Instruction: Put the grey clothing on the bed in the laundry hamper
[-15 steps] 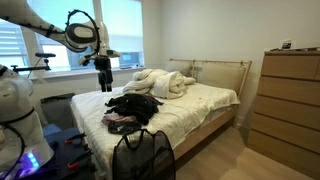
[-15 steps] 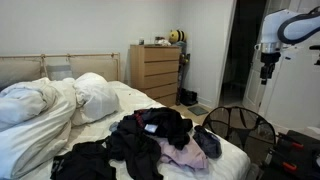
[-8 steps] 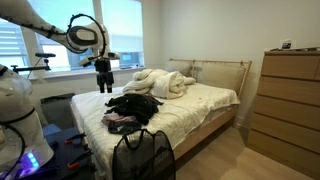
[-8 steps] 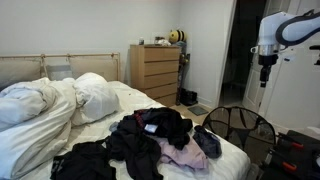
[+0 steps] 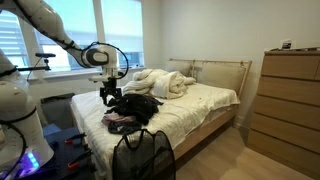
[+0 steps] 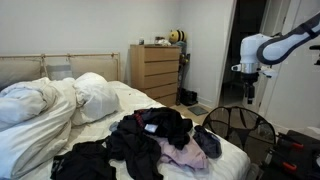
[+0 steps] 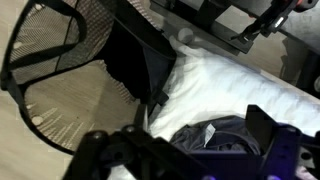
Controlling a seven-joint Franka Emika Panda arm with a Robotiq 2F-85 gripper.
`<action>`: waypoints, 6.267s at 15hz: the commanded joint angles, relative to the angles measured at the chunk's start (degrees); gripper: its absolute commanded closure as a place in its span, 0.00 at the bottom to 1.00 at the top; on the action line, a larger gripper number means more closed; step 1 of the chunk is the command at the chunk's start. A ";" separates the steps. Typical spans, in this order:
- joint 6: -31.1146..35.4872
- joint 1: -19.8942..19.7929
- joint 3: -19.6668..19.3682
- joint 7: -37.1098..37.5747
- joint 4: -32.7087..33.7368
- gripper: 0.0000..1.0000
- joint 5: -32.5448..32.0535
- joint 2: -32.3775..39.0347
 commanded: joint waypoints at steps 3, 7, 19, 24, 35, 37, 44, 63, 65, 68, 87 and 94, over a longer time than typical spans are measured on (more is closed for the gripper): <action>5.81 2.08 2.15 -6.33 6.82 0.00 5.54 15.40; 5.76 1.97 5.61 -12.18 12.64 0.00 12.17 23.88; 18.59 1.91 8.50 -5.12 22.97 0.00 3.80 46.21; 27.41 6.79 3.77 4.52 24.99 0.00 -6.66 51.54; 29.61 12.80 -2.39 14.03 28.57 0.51 -14.57 55.03; 29.54 12.91 -2.84 14.57 28.62 0.65 -14.92 54.86; 27.66 11.78 -2.16 12.94 28.81 1.00 -14.68 53.95; -30.24 11.92 14.29 20.11 38.23 0.99 -14.73 13.52; -33.20 10.95 14.32 21.42 37.33 0.99 -14.19 9.54; -35.86 8.83 13.17 21.87 35.69 0.99 -13.57 4.31; -20.51 -6.91 -7.12 1.84 20.83 0.99 -12.65 -4.95; -16.55 -7.57 -7.86 -2.05 17.20 0.71 -11.29 -3.38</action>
